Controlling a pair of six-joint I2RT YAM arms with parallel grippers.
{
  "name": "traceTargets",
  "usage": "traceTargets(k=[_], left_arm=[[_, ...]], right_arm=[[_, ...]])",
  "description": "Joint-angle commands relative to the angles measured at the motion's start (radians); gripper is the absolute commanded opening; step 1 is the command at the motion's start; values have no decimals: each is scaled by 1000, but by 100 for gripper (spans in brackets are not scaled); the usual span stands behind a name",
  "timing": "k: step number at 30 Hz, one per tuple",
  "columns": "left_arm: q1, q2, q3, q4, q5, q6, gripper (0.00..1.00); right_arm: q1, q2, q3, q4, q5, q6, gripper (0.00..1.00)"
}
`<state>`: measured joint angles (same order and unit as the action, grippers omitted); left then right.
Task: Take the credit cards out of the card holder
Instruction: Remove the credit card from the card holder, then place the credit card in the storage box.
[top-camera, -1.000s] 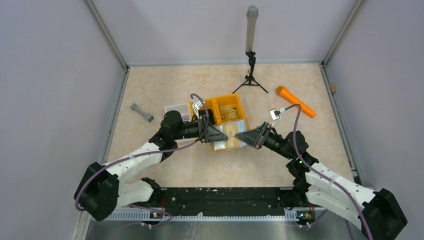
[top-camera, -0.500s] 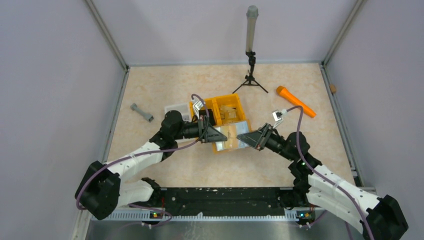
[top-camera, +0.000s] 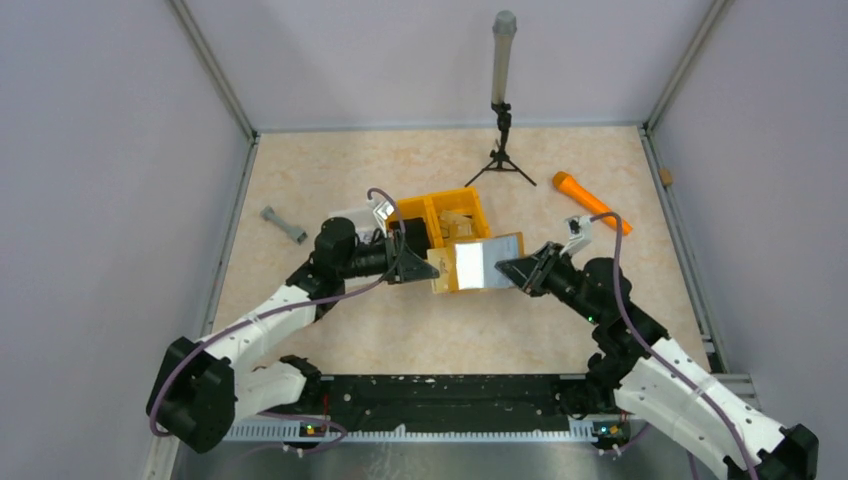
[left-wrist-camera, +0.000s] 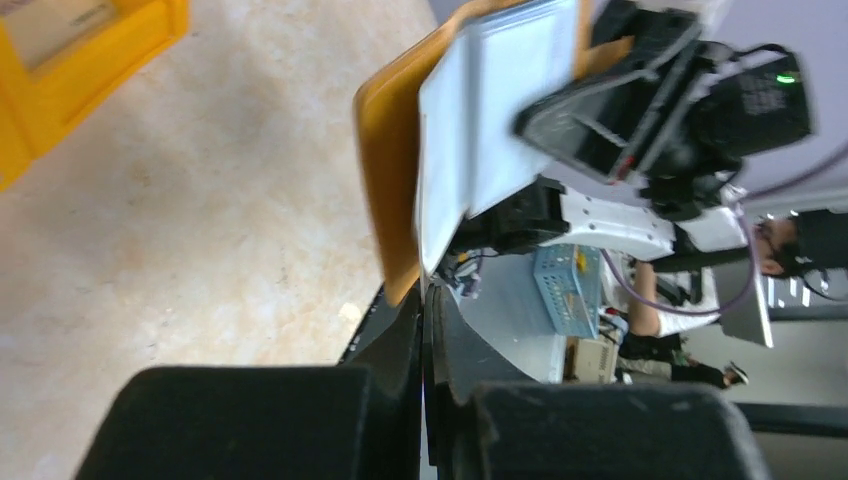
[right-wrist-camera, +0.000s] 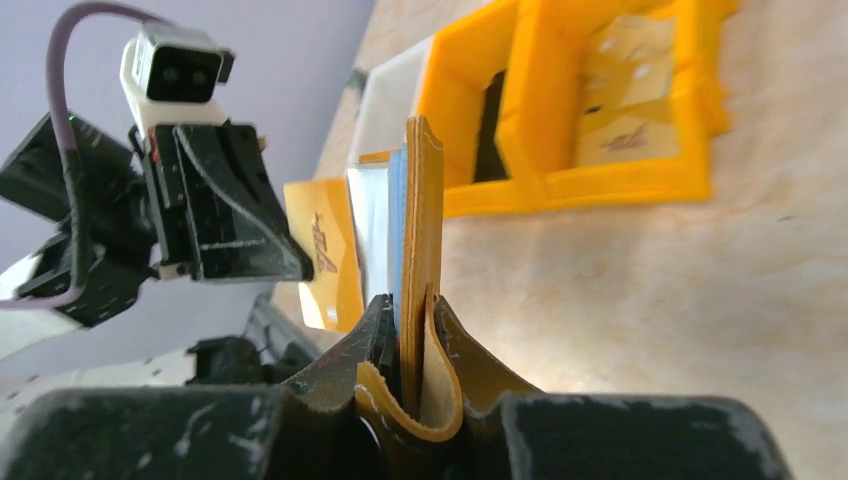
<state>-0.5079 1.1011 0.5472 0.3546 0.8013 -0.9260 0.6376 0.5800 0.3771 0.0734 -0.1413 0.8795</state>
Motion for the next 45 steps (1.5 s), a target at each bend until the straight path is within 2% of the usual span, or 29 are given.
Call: traceTargets(k=[1,3,6,8,11,14,17,24,27,34,39,44,45], left_arm=[[1,25,122,-298,-119,196,0],[-12,61,177,-378,-165,257,0],[-62,122,319,-577,-322,410,0],[-129,171,440,-713,-489,525,0],[-245,257,602,-837,-829,674,0],[-339,354,734,-876,-1094,815,0],[-393,473,841,-897,-1294,942,0],[-463,787,1109,-946,-1553,1195,0],[-474,879,1158,-920,-1581,1296,0],[-482,970,1170,-885,-1541,1387,0],[-486,994,1098,-780,-1523,1470,0],[-482,1020,1082,-734,-1510,1503,0],[-480,1022,1084,-731,-1507,1497,3]], right_arm=[[-12,-55,179,-304,256,-228,3],[-12,-60,217,-373,325,-293,3],[-12,-68,253,-430,381,-341,2],[-12,-83,270,-453,415,-358,2],[-12,-128,288,-473,460,-379,2],[-12,-160,309,-508,519,-397,2],[-12,-191,325,-536,590,-409,1],[-12,-336,355,-566,722,-419,0],[-12,-412,360,-573,781,-425,0],[-12,-481,399,-628,941,-443,0],[-12,-564,390,-576,950,-477,0],[-12,-558,392,-594,934,-470,0],[-12,-555,389,-599,926,-463,0]])
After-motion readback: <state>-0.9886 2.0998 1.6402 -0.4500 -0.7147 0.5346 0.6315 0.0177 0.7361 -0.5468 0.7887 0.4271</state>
